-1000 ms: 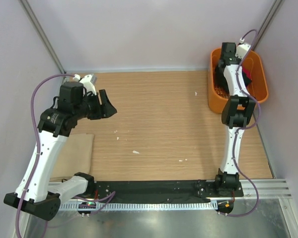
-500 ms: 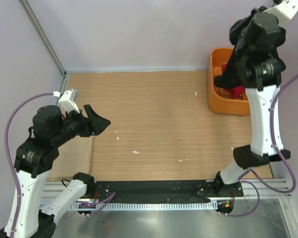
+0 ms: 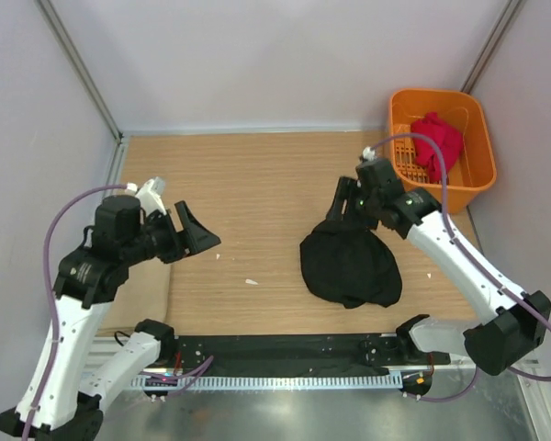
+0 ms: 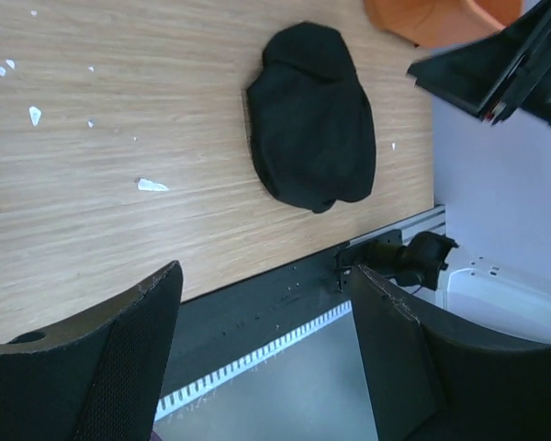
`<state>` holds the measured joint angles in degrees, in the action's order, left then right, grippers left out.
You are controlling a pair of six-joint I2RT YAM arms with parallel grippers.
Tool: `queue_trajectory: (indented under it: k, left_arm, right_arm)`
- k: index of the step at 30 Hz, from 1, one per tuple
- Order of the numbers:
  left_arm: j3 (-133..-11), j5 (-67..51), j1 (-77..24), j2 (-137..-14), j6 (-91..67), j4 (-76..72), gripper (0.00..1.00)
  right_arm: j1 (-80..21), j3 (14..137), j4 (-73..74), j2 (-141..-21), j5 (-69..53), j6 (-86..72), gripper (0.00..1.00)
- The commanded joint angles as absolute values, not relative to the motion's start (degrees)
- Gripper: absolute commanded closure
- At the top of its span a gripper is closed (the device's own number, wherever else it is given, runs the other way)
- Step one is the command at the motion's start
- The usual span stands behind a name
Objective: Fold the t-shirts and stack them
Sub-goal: Move the tshirt to the center of the board, then flatten the tshirt out
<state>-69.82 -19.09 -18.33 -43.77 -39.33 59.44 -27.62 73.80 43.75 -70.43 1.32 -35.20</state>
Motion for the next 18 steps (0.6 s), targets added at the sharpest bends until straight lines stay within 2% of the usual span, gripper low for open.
queue_trajectory:
  k: [1, 3, 4, 9, 11, 14, 18]
  left_arm:
    - [-66.81, -22.24, -18.89, -50.52, -42.53, 53.73, 0.26]
    - [-64.79, -22.93, -20.03, -54.56, -44.03, 50.46, 0.27]
    - [-64.86, -21.37, -23.26, -60.06, -44.64, 47.32, 0.27]
    - [-72.13, -17.66, -34.44, -80.21, -45.0, 38.33, 0.23]
    - [-74.96, -19.06, -37.17, -91.16, -44.48, 34.9, 0.2]
    - [-79.71, -23.27, -38.06, -103.48, -46.57, 32.26, 0.22]
    - [-83.14, -23.47, -39.63, -112.03, -47.64, 31.11, 0.26]
  right_arm:
    - [-27.25, 68.58, 47.55, -66.19, 4.46, -33.14, 0.32]
    - [-26.9, 66.81, 48.77, -66.79, 8.85, -32.52, 0.35]
    - [-25.76, 65.75, 50.08, -67.32, 12.97, -32.95, 0.42]
    - [-15.58, 59.33, 50.27, -73.03, 9.68, -29.89, 0.5]
    - [-10.66, 56.45, 48.0, -73.82, 5.83, -28.22, 0.48]
    - [-8.45, 53.1, 43.34, -75.32, 3.97, -26.19, 0.38]
    - [-8.17, 51.25, 39.91, -78.05, -2.02, -27.07, 0.33]
